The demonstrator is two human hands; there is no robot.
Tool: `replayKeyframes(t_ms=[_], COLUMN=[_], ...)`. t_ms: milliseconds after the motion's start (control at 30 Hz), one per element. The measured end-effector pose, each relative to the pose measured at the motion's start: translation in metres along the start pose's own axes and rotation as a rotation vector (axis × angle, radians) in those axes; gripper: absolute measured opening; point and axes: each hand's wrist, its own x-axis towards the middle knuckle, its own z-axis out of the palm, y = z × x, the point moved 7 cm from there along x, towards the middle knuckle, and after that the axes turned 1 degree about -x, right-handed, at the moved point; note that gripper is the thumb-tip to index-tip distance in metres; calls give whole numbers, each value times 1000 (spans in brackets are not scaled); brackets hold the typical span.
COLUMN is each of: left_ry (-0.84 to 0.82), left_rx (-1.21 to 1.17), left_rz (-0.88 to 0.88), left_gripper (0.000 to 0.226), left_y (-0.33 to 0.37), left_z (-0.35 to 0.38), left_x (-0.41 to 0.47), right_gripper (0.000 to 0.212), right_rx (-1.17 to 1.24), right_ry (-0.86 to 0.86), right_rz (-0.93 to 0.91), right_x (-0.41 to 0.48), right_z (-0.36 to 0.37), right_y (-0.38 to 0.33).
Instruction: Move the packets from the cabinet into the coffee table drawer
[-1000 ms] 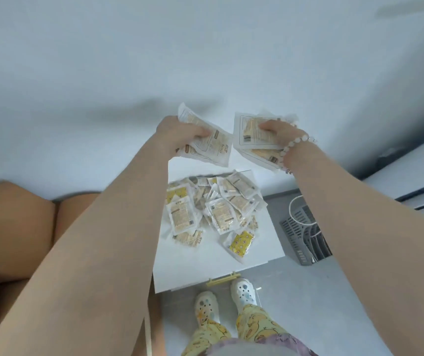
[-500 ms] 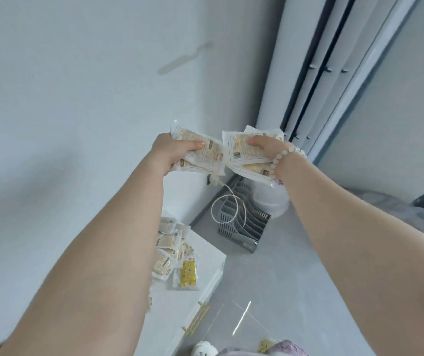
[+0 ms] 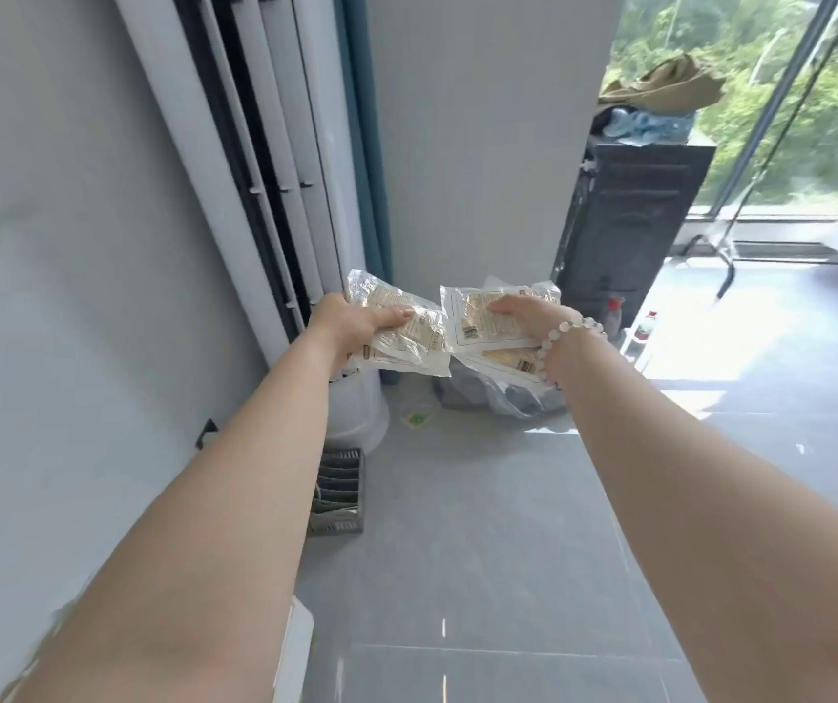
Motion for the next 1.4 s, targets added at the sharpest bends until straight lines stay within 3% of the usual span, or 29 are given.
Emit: replayKeyframes(t_ms=[100,200,300,433,533,600,700,833,967,1067,1167,1300,1400], left_ry=[-137,-281,-384,-580,-705,-778,-890,-1073,-1257,-1369,-1495,-1634,-1746], left_rx=[-18,11,25,71,135,171,210,258,348,400,455,514,580], left_rz=[29,62,49,54,61,50,53,93,127,167,185,204,218], left_gripper=[42,38,46,16,15,15,22,33,52,45,33,45,43], left_y=[21,42,51,62,61,58,55,58,58,56,49,35,15], left_z=[94,188,258,370,446,490,550,624,689,732,763,800,817], left_x=[-15,-35,-51,-92,-128,-150,-180,-220,-266,-302,-345,-395,-438], right_gripper=[31,22,24,19,17,29,47,20,20,17,39,15,15], right_rx=[36,66,139,256,316,361,368,469,597,686,720,808,869], right_ry=[108,205,260,371,500,590,687,857,1023,1122,1242,1382,1485], right_rz=[26,45,43,44,72,102,165,161,182,178,228,299,321], right_x=[-13,-35,-60,-93,-126,-148,-177,-221,-265,-294,-322,-364,-400], right_z=[-90,-176,-240,-337,-400,-435,-474,-517,-554,-575,-588,-590,-585], right_y=[19,41,64,101,136,164,198,225,256,276,301,327,347])
